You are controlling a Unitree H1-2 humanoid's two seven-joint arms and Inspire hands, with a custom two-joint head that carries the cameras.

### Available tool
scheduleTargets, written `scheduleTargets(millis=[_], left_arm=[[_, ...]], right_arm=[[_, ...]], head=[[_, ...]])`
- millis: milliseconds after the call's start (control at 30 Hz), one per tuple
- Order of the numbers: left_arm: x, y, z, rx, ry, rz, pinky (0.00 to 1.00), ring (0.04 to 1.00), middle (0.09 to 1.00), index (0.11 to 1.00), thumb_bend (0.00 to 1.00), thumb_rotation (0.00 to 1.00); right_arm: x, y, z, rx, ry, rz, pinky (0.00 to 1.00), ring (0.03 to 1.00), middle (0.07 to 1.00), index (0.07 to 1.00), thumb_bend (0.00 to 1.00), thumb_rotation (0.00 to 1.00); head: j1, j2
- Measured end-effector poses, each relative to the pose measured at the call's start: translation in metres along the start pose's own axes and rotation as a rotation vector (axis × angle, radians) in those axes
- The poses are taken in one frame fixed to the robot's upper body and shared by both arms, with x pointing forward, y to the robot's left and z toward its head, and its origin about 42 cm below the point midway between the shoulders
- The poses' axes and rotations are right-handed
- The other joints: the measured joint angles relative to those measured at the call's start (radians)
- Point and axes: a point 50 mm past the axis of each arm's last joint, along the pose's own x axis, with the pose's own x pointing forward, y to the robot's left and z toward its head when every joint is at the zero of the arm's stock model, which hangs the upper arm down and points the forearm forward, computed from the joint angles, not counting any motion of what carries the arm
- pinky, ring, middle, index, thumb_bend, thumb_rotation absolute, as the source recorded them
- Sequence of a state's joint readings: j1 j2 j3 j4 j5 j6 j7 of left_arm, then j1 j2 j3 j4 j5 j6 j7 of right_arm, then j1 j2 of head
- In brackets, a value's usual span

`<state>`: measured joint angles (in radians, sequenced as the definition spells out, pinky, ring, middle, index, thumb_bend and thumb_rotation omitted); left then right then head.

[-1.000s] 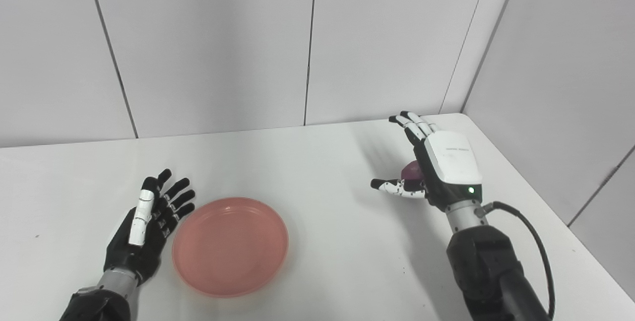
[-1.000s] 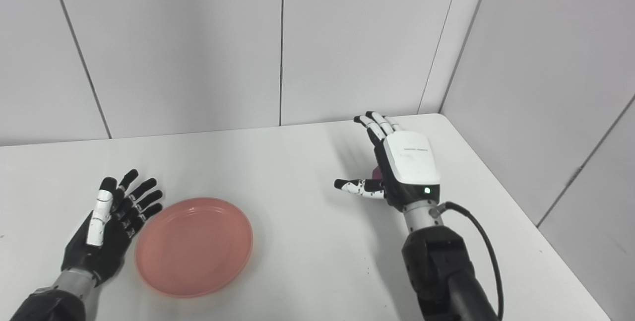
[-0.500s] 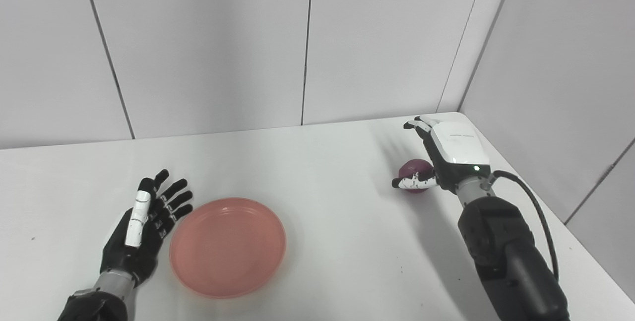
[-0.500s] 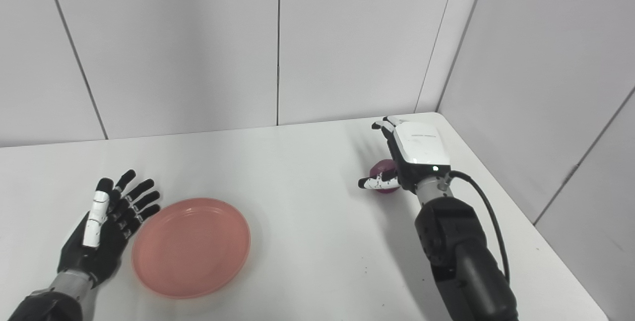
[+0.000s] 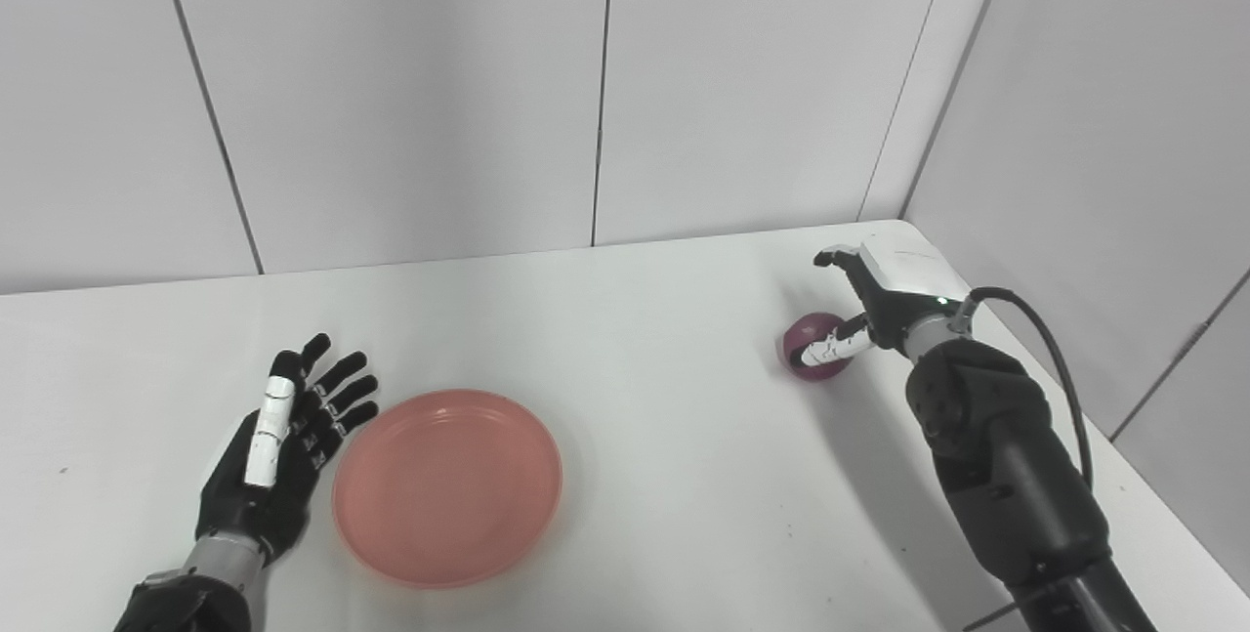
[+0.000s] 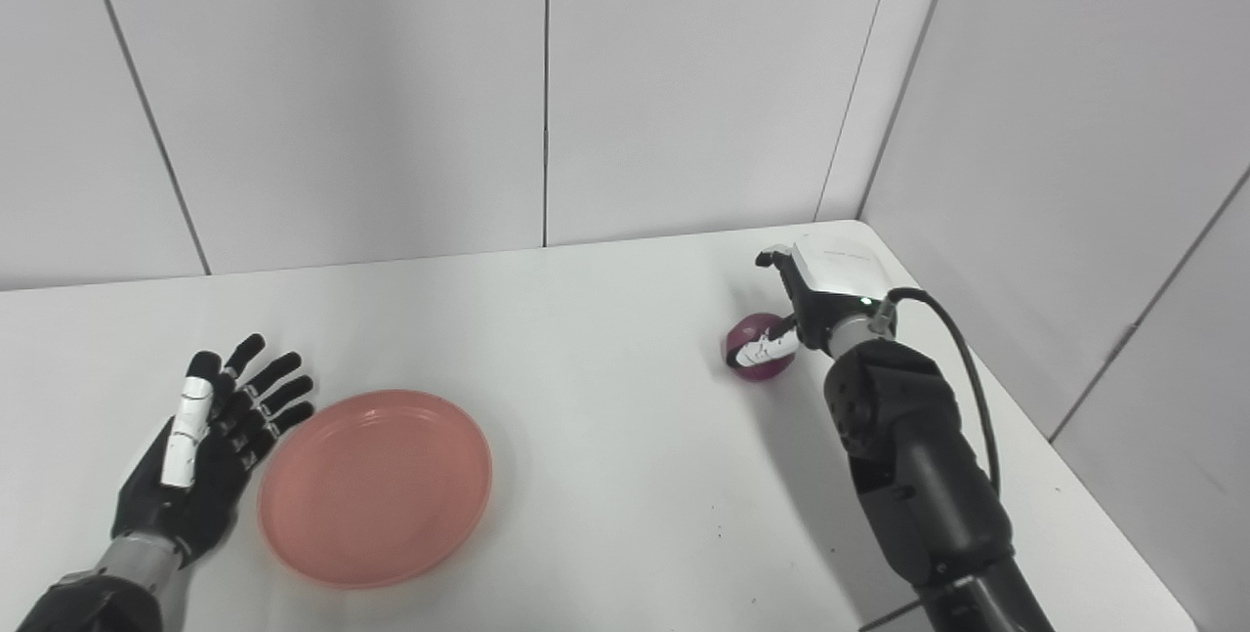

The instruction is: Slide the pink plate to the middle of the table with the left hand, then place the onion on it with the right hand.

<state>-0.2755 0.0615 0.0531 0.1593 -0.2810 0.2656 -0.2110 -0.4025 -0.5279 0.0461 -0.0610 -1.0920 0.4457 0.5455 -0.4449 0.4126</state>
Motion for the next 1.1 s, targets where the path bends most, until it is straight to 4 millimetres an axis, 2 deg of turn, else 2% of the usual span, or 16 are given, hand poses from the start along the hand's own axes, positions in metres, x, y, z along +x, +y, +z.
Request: scheduleTargets(millis=[467, 700, 967, 1100], left_arm=[[0.000, -0.001, 0.000, 0.001, -0.001, 0.006, 0.84, 0.853, 0.878, 0.949, 0.88, 0.84], [-0.001, 0.000, 0.000, 0.000, -0.001, 0.007, 0.84, 0.853, 0.879, 0.949, 0.88, 0.83], [0.000, -0.001, 0.000, 0.001, -0.001, 0.009, 0.84, 0.847, 0.872, 0.940, 0.88, 0.84], [0.000, -0.001, 0.000, 0.001, -0.001, 0.011, 0.83, 0.847, 0.873, 0.947, 0.88, 0.84]], right_arm=[[0.010, 0.021, -0.002, 0.016, 0.018, 0.096, 0.55, 0.790, 0.880, 0.859, 0.98, 0.36], [0.013, 0.031, 0.001, 0.008, 0.014, 0.134, 0.54, 0.779, 0.865, 0.863, 0.98, 0.38], [0.015, 0.031, 0.002, 0.001, 0.009, 0.145, 0.54, 0.747, 0.826, 0.848, 0.96, 0.37], [0.016, 0.030, 0.003, 0.001, 0.009, 0.159, 0.56, 0.745, 0.817, 0.807, 0.93, 0.35]], head=[[0.008, 0.008], [0.008, 0.008], [0.009, 0.014], [0.012, 0.015]])
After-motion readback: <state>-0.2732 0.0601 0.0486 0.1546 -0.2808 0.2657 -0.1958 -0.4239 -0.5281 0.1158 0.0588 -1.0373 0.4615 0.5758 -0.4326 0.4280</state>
